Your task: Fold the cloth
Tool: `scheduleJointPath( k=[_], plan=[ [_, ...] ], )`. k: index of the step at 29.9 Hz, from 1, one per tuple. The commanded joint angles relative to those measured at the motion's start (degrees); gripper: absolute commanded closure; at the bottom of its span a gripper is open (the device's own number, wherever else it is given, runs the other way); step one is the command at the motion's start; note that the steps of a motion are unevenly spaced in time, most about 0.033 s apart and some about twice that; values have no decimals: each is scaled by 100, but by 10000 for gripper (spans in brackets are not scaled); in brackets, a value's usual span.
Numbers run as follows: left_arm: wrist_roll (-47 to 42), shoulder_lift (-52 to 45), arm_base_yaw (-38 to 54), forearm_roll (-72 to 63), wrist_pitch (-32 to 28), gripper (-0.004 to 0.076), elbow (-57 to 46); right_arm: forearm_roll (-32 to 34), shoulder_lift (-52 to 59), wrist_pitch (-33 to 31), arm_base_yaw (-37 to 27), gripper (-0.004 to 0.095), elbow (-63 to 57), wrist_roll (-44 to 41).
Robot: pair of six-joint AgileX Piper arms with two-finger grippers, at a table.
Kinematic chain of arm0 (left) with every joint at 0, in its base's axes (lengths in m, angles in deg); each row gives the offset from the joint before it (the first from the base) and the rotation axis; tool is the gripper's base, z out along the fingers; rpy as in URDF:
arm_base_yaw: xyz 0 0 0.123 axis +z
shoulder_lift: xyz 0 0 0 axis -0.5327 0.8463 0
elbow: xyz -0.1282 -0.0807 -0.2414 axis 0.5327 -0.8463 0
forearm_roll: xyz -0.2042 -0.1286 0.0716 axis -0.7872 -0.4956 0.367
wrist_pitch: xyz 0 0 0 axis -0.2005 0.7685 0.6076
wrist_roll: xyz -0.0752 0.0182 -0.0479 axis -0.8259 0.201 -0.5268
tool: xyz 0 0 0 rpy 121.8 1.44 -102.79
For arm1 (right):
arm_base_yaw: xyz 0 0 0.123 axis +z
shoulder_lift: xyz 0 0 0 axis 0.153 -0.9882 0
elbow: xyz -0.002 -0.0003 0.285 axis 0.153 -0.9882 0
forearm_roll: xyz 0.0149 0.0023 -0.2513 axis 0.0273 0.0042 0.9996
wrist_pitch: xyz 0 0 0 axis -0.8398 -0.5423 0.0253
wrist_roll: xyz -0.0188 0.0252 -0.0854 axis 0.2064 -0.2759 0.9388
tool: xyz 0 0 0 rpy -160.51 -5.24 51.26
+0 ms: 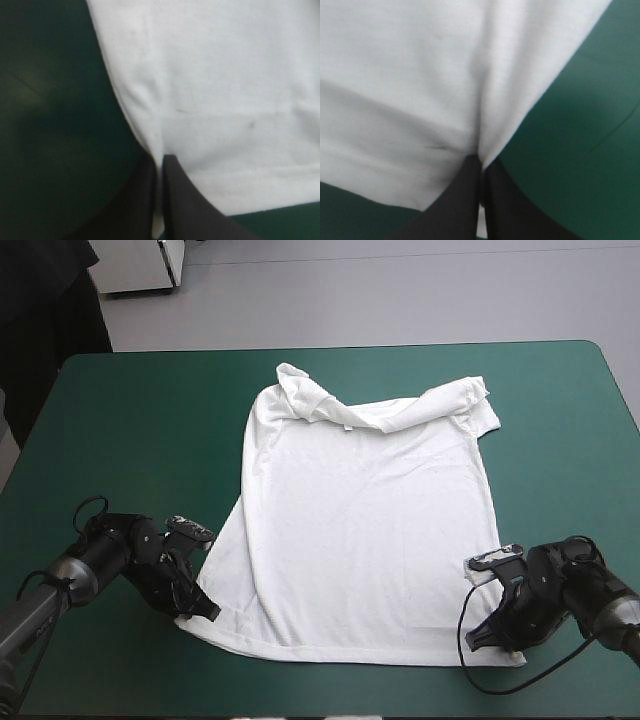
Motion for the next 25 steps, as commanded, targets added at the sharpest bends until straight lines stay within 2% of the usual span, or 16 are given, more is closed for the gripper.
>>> scheduleJointPath(
  k=[1,6,9,16,20,25],
  plan=[
    [5,-54,-50,-632,235,746,287,-840,-126,295,8,922,-238,207],
    [-11,-428,-50,-698,763,746,1107,-882,125,39,8,922,440,248],
    [-61,-792,-50,-716,991,746,1809,-740,413,-153,8,922,1268,204],
    [-61,-1380,-50,-671,1442,746,3915,146,667,-730,8,922,4066,-155],
    [-17,-1380,-50,-704,1464,746,5339,348,667,-767,8,922,5445,-151],
    [116,-1262,-50,-736,1052,746,6877,425,584,-624,8,922,7094,-174]
  ],
)
